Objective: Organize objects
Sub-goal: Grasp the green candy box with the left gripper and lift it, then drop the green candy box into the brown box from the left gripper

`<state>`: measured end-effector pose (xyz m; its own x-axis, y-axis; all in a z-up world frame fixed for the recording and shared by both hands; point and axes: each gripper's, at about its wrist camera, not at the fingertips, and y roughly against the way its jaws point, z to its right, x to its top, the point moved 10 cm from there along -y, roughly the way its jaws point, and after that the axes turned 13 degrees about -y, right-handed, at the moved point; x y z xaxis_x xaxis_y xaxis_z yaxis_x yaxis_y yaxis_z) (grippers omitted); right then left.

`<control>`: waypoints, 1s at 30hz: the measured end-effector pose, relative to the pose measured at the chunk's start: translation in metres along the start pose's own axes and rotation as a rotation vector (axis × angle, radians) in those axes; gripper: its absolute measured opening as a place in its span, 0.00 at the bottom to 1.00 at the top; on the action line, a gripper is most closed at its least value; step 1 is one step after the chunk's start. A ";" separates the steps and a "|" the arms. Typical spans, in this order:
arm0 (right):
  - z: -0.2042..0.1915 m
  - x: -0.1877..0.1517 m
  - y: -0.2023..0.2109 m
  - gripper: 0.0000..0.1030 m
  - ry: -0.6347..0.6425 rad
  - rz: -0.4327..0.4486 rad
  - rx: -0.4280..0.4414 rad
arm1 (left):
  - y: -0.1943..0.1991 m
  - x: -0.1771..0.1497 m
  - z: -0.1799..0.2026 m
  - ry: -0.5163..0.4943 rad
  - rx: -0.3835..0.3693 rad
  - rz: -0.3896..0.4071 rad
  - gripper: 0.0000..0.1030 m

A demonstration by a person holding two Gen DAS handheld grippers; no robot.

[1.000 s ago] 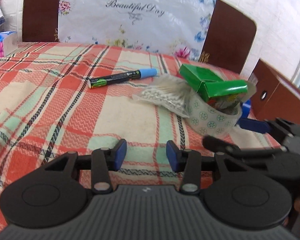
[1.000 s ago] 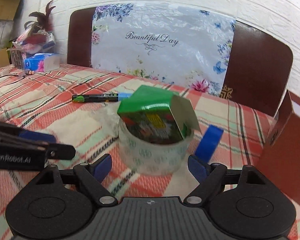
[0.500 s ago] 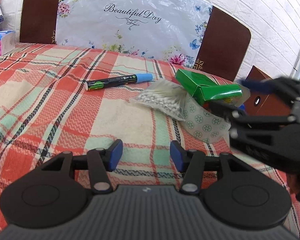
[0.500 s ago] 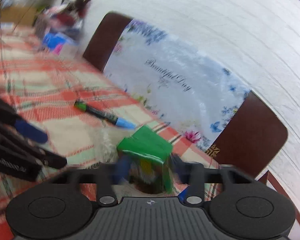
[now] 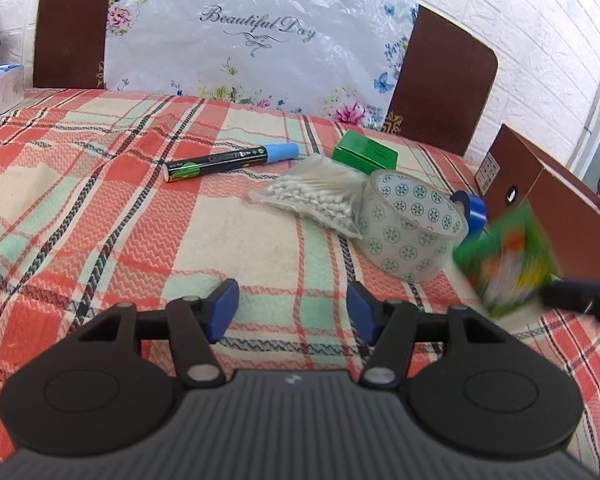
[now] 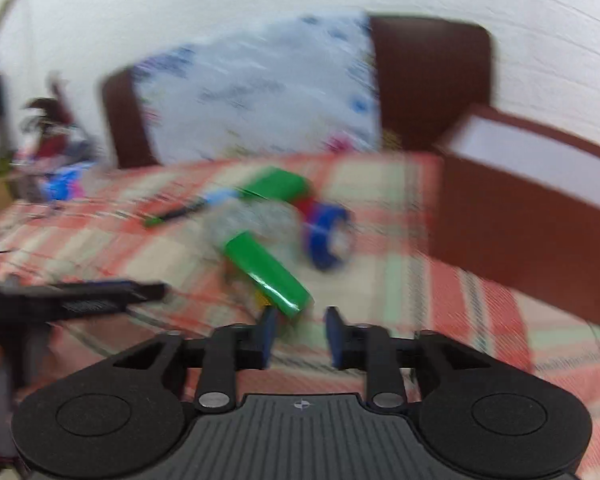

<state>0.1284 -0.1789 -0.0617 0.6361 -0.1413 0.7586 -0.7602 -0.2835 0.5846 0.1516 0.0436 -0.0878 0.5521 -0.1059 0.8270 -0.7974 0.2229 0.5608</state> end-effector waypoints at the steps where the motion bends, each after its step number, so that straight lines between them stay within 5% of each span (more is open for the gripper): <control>1: 0.012 -0.007 0.002 0.58 -0.021 0.004 -0.046 | 0.001 0.001 0.003 -0.004 -0.003 -0.015 0.63; 2: 0.021 -0.009 0.004 0.67 -0.039 0.022 -0.077 | 0.002 0.003 0.008 0.006 -0.024 -0.026 0.63; 6: 0.024 -0.014 0.019 0.78 0.007 0.086 -0.091 | 0.011 0.020 0.041 0.017 -0.143 -0.014 0.63; 9: 0.007 -0.023 0.018 0.82 0.116 0.093 -0.067 | 0.004 0.026 0.067 -0.046 -0.146 -0.036 0.76; 16: -0.034 -0.031 -0.025 0.83 0.296 0.049 0.013 | -0.012 0.021 0.072 -0.023 -0.111 -0.119 0.76; 19: -0.049 -0.031 -0.044 0.82 0.306 0.021 0.058 | -0.013 0.021 0.073 -0.029 -0.101 -0.145 0.64; 22: -0.060 -0.027 -0.045 0.56 0.314 0.038 0.111 | -0.018 0.018 0.087 -0.039 -0.166 -0.184 0.34; 25: -0.050 -0.016 -0.029 0.57 0.278 0.103 0.091 | -0.011 0.027 0.104 -0.101 -0.149 -0.173 0.32; 30: -0.015 0.021 0.022 0.57 0.280 0.326 -0.012 | 0.010 0.074 0.150 -0.151 -0.256 -0.058 0.33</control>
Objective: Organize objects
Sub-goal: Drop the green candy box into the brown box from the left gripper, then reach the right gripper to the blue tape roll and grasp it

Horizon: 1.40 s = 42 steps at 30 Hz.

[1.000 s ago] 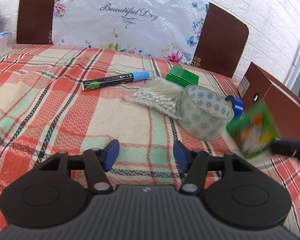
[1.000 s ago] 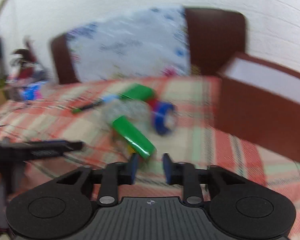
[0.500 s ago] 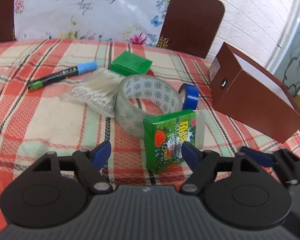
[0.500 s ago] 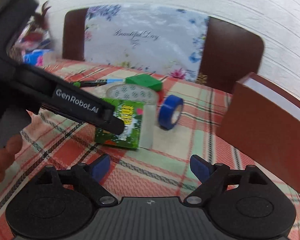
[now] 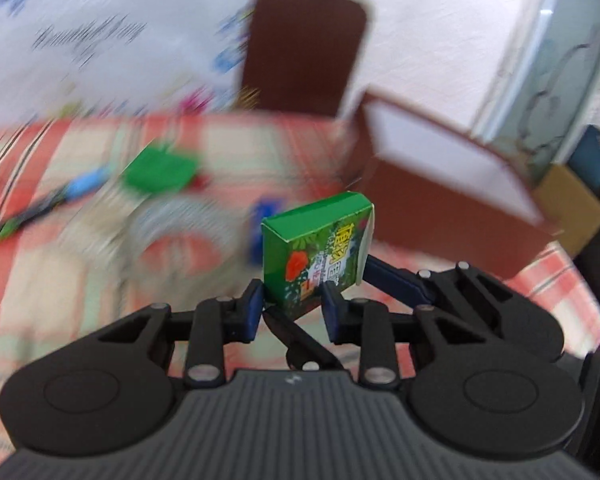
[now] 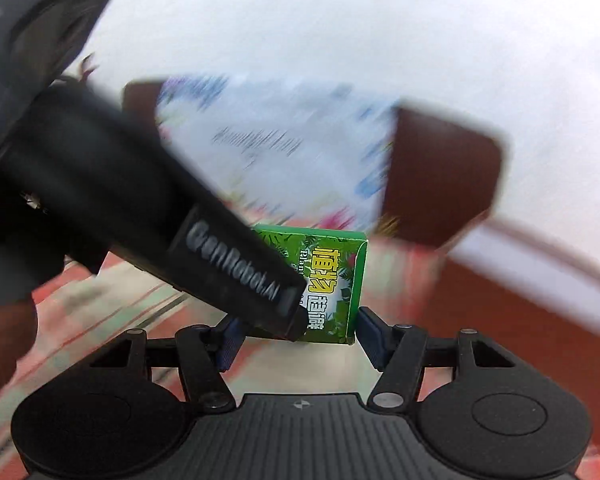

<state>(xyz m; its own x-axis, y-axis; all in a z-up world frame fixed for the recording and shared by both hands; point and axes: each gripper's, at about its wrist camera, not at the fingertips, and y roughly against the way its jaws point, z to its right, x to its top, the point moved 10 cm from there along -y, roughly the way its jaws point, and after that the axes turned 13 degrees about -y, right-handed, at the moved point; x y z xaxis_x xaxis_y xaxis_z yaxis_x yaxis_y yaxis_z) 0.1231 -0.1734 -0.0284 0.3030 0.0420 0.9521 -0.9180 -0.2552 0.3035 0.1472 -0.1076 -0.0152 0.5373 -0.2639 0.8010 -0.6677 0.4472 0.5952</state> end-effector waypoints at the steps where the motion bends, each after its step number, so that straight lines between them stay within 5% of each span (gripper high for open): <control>1: 0.012 0.009 0.005 0.57 0.007 0.041 -0.037 | 0.000 0.013 0.012 -0.027 -0.019 0.027 0.33; 6: 0.086 0.036 0.006 0.57 -0.016 0.126 -0.202 | -0.032 0.069 0.071 -0.141 -0.098 0.085 0.36; 14: 0.177 0.041 -0.025 0.57 -0.120 0.074 -0.336 | -0.100 0.108 0.124 -0.236 -0.129 0.065 0.37; 18: 0.195 0.042 -0.031 0.72 -0.180 0.060 -0.354 | -0.117 0.108 0.120 -0.231 -0.076 0.023 0.49; 27: 0.161 0.025 0.019 0.80 -0.295 0.150 -0.316 | -0.065 0.088 0.100 -0.259 -0.061 0.112 0.61; 36: 0.095 -0.060 0.007 0.80 -0.344 -0.183 -0.210 | -0.032 0.015 0.068 -0.217 -0.017 0.046 0.65; 42: 0.061 -0.075 0.010 0.80 -0.275 -0.233 -0.193 | -0.016 -0.024 0.022 -0.156 0.096 0.009 0.66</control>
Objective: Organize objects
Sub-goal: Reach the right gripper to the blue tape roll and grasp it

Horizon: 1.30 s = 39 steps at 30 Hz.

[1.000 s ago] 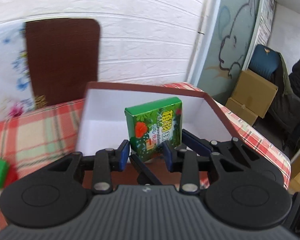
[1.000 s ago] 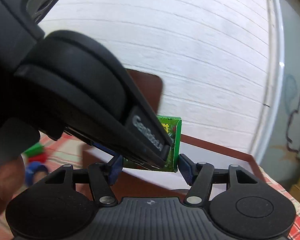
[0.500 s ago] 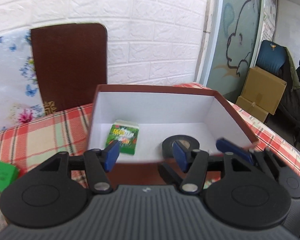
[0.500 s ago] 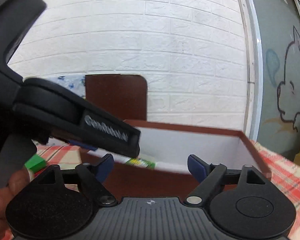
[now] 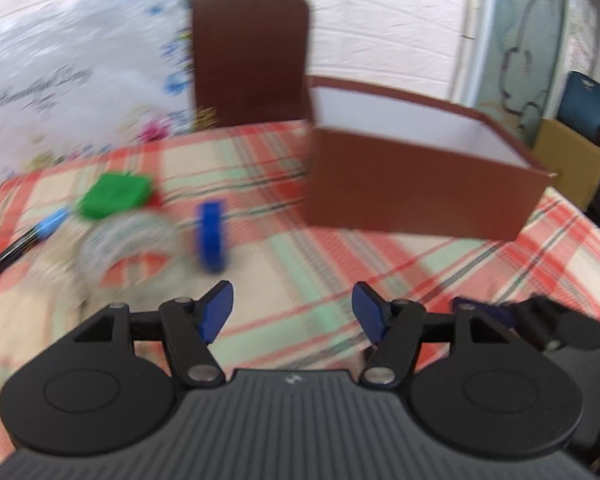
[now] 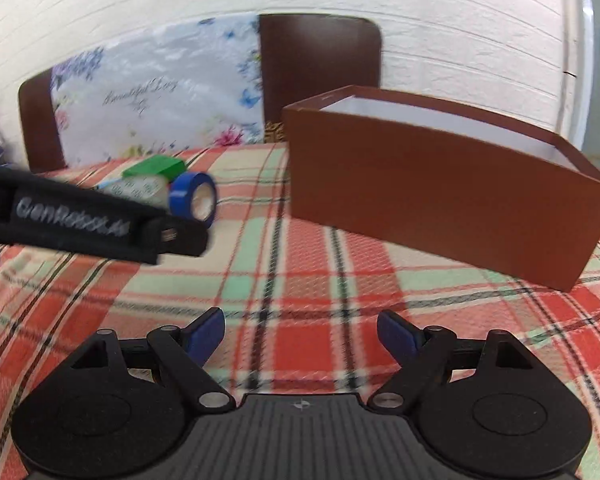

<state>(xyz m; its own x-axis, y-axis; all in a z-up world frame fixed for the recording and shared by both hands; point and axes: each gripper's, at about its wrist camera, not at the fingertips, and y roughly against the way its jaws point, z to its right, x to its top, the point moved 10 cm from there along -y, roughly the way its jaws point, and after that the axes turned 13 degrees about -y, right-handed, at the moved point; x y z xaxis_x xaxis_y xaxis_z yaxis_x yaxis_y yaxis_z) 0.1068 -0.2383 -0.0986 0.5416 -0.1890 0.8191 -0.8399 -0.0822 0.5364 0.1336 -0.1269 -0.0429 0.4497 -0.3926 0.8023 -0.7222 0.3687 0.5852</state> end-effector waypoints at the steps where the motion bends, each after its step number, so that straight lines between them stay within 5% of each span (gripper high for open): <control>1: -0.003 -0.003 0.003 0.80 0.010 -0.007 0.002 | 0.002 -0.007 -0.009 0.009 0.023 -0.006 0.66; 11: -0.049 -0.015 0.006 0.80 0.129 -0.044 0.063 | 0.018 -0.080 -0.137 0.173 0.344 -0.087 0.68; 13: -0.053 -0.006 0.003 0.80 0.101 -0.030 0.080 | 0.020 -0.099 -0.164 0.232 0.404 -0.092 0.79; 16: -0.061 0.015 -0.002 0.80 0.062 0.028 0.105 | 0.028 -0.104 -0.179 0.335 0.380 -0.032 0.80; 21: -0.086 0.047 -0.023 0.80 0.093 0.082 0.126 | 0.022 -0.100 -0.167 0.264 0.388 -0.032 0.83; 24: -0.097 0.052 -0.050 0.73 0.179 0.077 0.061 | 0.022 -0.101 -0.169 0.279 0.376 -0.018 0.84; 27: -0.094 0.066 -0.059 0.68 0.035 0.070 0.105 | 0.023 -0.102 -0.170 0.293 0.367 -0.006 0.85; 30: -0.092 0.074 -0.073 0.66 0.033 0.065 0.069 | 0.021 -0.102 -0.171 0.299 0.359 -0.003 0.87; 33: -0.078 0.069 -0.087 0.26 -0.022 -0.016 0.080 | 0.021 -0.102 -0.170 0.297 0.353 -0.003 0.88; 39: -0.036 0.053 -0.062 0.21 -0.293 -0.132 0.182 | 0.020 -0.102 -0.170 0.296 0.354 -0.005 0.89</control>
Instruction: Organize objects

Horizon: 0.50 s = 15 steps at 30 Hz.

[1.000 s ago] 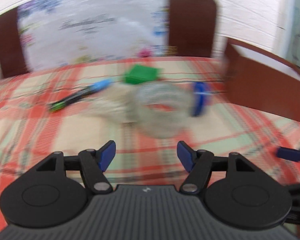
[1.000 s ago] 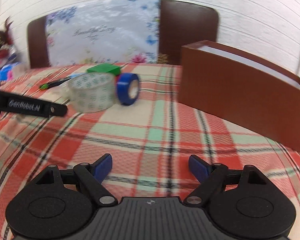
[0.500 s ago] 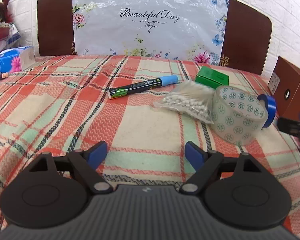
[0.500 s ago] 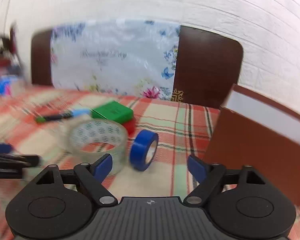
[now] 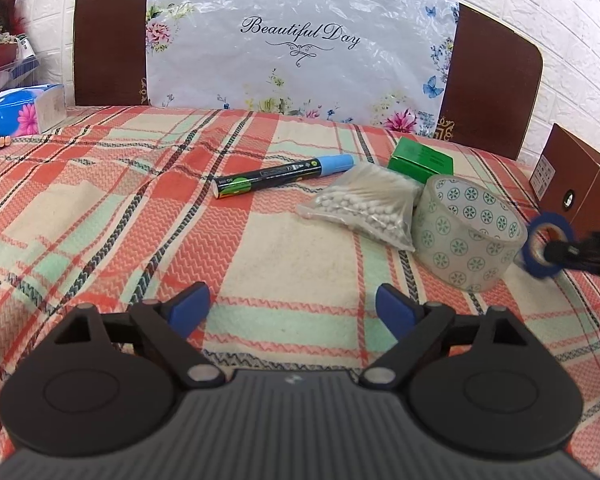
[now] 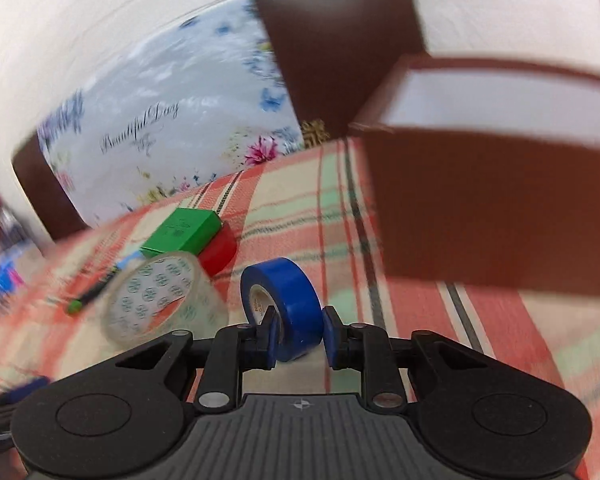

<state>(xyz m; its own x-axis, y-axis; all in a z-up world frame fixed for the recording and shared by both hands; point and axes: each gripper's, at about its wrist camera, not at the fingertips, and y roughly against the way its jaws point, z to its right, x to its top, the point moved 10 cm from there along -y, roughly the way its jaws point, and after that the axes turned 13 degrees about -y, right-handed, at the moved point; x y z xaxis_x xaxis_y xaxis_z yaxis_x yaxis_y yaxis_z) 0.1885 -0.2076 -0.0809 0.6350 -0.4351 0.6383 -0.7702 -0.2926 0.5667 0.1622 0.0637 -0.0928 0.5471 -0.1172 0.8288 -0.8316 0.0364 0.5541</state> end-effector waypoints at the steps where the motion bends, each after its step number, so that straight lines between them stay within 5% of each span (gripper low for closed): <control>1: 0.006 -0.005 0.010 0.21 -0.048 -0.029 0.027 | 0.000 0.000 0.000 -0.002 0.001 -0.001 0.89; 4: 0.034 -0.022 0.043 0.30 -0.154 -0.087 0.064 | 0.000 0.000 0.001 -0.011 0.005 -0.005 0.89; 7: 0.071 -0.026 0.084 0.75 -0.112 0.055 -0.096 | 0.000 0.000 0.004 -0.031 0.010 -0.022 0.90; 10: 0.084 -0.031 0.120 0.77 0.058 0.176 -0.217 | 0.006 0.003 0.020 -0.088 -0.023 -0.042 0.88; 15: 0.064 -0.061 0.116 0.81 0.245 0.140 -0.187 | 0.038 0.029 0.099 -0.182 -0.238 0.011 0.87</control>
<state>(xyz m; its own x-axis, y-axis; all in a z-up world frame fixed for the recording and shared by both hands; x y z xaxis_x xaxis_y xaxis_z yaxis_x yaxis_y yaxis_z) 0.0563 -0.2690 -0.0873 0.5365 -0.2357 0.8103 -0.8412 -0.0728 0.5357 0.1374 -0.0363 -0.0552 0.4941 -0.2907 0.8194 -0.7802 0.2677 0.5654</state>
